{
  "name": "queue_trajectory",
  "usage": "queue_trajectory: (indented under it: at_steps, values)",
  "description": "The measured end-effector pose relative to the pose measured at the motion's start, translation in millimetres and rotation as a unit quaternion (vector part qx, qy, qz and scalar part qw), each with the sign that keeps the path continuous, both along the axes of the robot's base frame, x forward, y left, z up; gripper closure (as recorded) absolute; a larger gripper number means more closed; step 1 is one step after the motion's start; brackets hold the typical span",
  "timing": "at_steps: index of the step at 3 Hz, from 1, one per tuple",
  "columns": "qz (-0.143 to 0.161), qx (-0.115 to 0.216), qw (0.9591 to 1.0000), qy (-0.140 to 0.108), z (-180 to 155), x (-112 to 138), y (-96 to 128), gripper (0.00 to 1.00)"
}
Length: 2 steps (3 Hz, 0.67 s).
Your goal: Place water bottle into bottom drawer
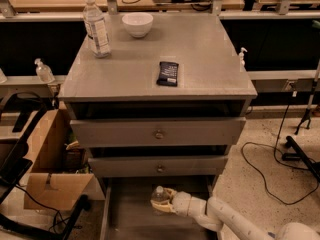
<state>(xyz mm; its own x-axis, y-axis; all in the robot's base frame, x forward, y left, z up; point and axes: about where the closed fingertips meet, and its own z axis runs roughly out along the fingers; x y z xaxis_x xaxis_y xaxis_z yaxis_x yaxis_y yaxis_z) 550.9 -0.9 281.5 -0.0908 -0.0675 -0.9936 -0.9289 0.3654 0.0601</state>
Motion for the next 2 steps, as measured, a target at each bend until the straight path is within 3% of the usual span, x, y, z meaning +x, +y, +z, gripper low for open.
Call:
queue_trajectory:
  at_steps: [2]
  values:
    - [0.024, -0.012, 0.9996, -0.001, -45.9, 12.7, -8.6, 1.0]
